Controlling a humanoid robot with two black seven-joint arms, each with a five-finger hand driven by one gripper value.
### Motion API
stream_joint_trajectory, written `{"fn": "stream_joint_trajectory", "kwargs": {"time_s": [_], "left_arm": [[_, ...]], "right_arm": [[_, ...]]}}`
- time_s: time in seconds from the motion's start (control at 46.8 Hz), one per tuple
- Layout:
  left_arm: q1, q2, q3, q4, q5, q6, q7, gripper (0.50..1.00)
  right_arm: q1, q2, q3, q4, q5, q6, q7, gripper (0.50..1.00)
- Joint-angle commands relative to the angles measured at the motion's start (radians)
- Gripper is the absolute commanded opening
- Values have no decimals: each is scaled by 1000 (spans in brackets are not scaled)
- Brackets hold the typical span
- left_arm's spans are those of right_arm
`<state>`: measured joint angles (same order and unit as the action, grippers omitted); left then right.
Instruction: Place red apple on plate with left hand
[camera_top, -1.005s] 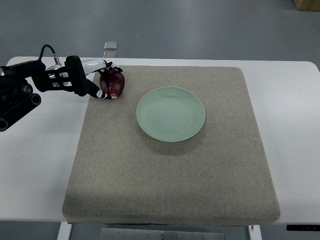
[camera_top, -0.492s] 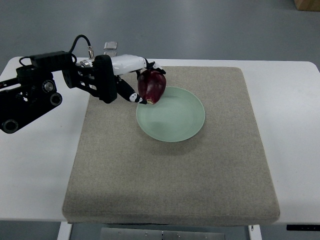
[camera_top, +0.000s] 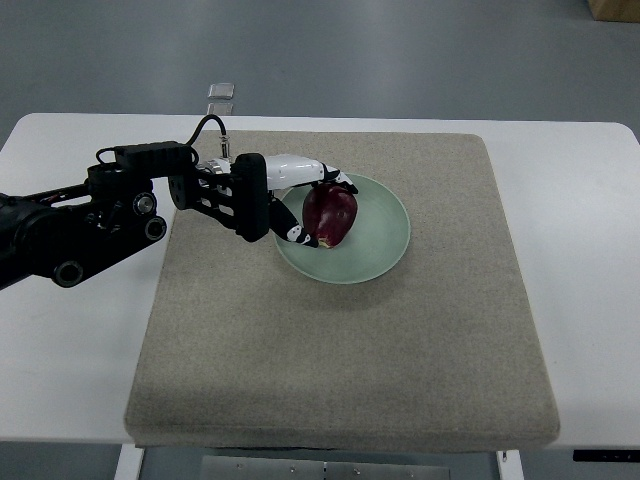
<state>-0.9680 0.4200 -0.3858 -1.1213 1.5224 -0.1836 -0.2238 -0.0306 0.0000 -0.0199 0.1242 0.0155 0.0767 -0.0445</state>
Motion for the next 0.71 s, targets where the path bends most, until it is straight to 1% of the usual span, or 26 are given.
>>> {"fn": "stream_joint_trajectory", "kwargs": {"time_s": [0.0, 0.235, 0.385, 0.534, 0.684], "left_arm": [[0, 0, 5, 5, -1, 1, 1, 990], [-5, 10, 4, 5, -33, -1, 0, 996], [-37, 23, 1, 12, -129, -1, 0, 996], [-84, 75, 1, 11, -260, -4, 0, 999], [-117, 152, -5, 9, -425, -13, 1, 999]], "right_arm": [[0, 0, 0, 0, 1, 0, 0, 928], [0, 0, 0, 0, 0, 0, 0, 928], [0, 0, 0, 0, 0, 0, 0, 928], [0, 0, 0, 0, 0, 0, 0, 928], [0, 0, 0, 0, 0, 0, 0, 930]]}}
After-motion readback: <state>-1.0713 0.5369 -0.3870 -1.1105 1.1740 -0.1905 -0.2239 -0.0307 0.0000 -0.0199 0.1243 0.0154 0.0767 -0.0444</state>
